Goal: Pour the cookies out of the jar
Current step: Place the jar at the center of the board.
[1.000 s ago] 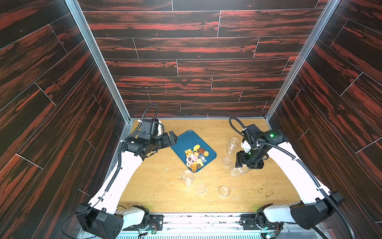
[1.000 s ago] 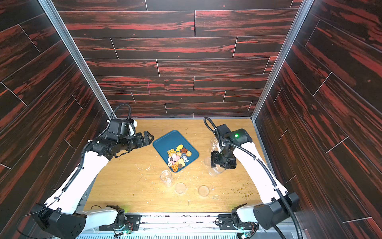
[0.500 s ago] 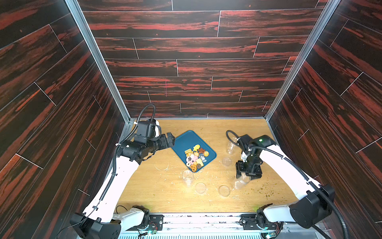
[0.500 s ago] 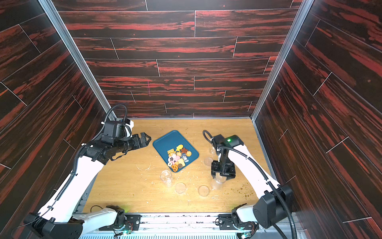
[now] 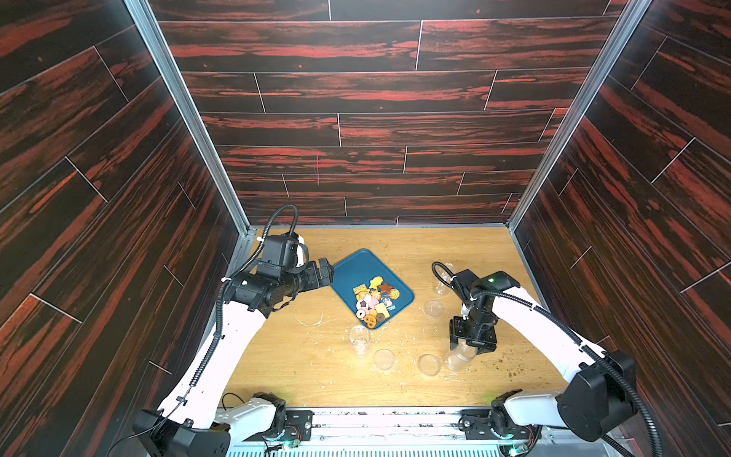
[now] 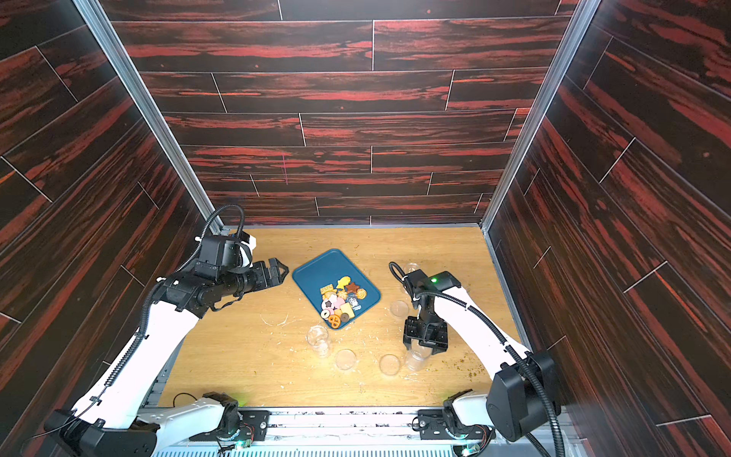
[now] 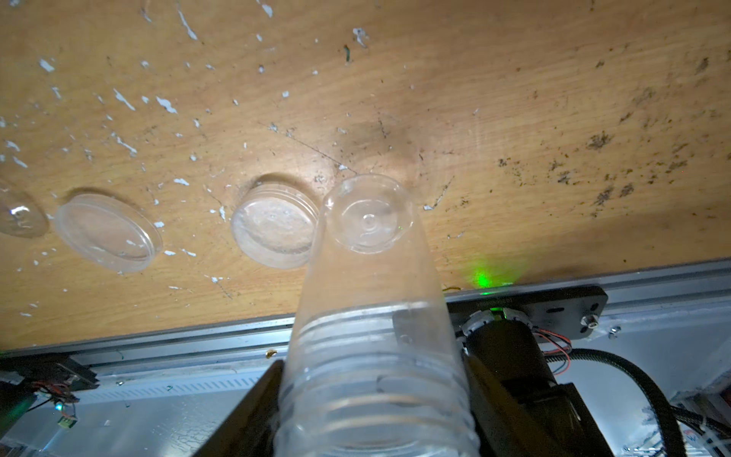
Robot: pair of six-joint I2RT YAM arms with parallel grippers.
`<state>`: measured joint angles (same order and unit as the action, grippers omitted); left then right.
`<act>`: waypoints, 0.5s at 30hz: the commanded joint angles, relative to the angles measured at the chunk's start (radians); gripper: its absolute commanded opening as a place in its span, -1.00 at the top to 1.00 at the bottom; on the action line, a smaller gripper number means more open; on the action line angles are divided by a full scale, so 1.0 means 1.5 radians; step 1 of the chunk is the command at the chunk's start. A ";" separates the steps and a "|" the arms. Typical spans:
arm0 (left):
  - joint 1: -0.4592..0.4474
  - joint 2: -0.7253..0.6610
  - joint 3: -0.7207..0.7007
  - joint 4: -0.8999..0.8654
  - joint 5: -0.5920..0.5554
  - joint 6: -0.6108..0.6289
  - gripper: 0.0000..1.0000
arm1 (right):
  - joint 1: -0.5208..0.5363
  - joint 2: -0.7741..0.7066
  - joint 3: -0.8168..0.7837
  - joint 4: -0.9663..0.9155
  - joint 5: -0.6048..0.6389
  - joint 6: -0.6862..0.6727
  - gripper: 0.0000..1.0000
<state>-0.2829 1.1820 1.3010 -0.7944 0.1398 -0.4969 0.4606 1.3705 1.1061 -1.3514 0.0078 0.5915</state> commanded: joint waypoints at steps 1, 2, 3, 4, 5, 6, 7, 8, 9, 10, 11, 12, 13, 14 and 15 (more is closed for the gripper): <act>0.000 -0.014 0.002 -0.013 -0.007 0.012 -0.99 | 0.005 0.000 -0.014 0.016 -0.005 0.018 -0.36; 0.001 -0.014 0.003 -0.013 -0.007 0.014 -1.00 | 0.006 0.002 -0.015 0.022 -0.006 0.018 -0.36; 0.000 -0.013 0.003 -0.015 -0.008 0.014 -1.00 | 0.007 0.004 -0.016 0.025 -0.006 0.017 -0.36; 0.000 -0.012 0.003 -0.015 -0.009 0.016 -0.99 | 0.007 0.008 -0.016 0.027 -0.006 0.015 -0.36; 0.000 -0.012 0.004 -0.017 -0.009 0.016 -0.99 | 0.007 0.011 -0.017 0.027 -0.006 0.014 -0.37; 0.000 -0.011 0.005 -0.017 -0.010 0.016 -0.99 | 0.007 0.013 -0.016 0.028 -0.006 0.014 -0.37; 0.000 -0.009 0.006 -0.017 -0.011 0.017 -0.99 | 0.007 0.015 -0.017 0.030 -0.005 0.012 -0.37; 0.000 -0.008 0.007 -0.017 -0.011 0.017 -0.99 | 0.007 0.017 -0.017 0.032 -0.005 0.010 -0.37; 0.000 -0.006 0.009 -0.016 -0.012 0.018 -0.99 | 0.008 0.018 -0.018 0.034 -0.006 0.010 -0.38; 0.000 -0.004 0.011 -0.017 -0.012 0.018 -0.99 | 0.008 0.021 -0.020 0.035 -0.007 0.007 -0.38; 0.000 -0.002 0.012 -0.017 -0.012 0.019 -1.00 | 0.008 0.022 -0.021 0.037 -0.007 0.007 -0.38; 0.000 -0.001 0.015 -0.017 -0.012 0.019 -0.99 | 0.008 0.024 -0.021 0.039 -0.007 0.004 -0.38; 0.000 0.001 0.016 -0.016 -0.013 0.020 -0.99 | 0.008 0.026 -0.022 0.040 -0.008 0.003 -0.39; 0.000 0.002 0.017 -0.017 -0.014 0.020 -0.99 | 0.008 0.027 -0.022 0.041 -0.008 0.002 -0.39; 0.000 0.004 0.018 -0.015 -0.013 0.020 -0.99 | 0.008 0.027 -0.022 0.043 -0.009 0.002 -0.39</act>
<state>-0.2829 1.1839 1.3014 -0.8001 0.1360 -0.4889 0.4664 1.3918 1.0836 -1.2789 0.0044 0.5900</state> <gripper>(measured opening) 0.997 0.698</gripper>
